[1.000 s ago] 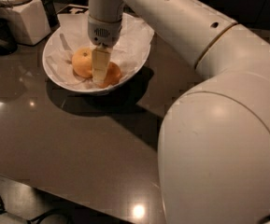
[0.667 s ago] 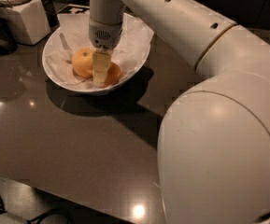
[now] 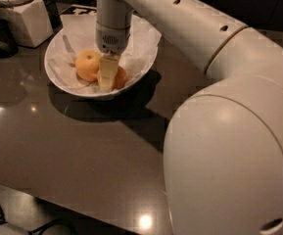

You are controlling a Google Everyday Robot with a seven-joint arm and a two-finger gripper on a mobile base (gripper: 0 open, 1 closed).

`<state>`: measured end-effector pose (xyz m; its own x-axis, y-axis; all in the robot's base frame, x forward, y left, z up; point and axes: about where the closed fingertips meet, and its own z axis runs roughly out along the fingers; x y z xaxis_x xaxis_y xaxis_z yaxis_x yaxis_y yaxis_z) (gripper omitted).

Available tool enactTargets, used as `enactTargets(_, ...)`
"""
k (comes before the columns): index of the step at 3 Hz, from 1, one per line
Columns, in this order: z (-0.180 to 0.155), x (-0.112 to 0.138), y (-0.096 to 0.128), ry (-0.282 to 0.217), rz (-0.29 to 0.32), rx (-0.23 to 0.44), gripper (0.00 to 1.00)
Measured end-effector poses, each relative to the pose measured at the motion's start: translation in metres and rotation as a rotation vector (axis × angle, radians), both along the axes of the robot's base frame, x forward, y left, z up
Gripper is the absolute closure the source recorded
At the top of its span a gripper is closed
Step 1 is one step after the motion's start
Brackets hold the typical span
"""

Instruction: Pick orange from white bowl

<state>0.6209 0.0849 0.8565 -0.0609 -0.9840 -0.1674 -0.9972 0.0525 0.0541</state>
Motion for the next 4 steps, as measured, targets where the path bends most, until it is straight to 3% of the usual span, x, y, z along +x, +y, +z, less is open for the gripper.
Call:
enactTargets(1, 0.0007, 0.0007, -0.0037, -0.013, 0.000, 0.003, 0.49)
enactTargets(3, 0.0008, 0.0008, -0.0038, -0.014, 0.000, 0.004, 0.97)
enactTargets(4, 0.0008, 0.0008, -0.0038, -0.014, 0.000, 0.004, 1.00)
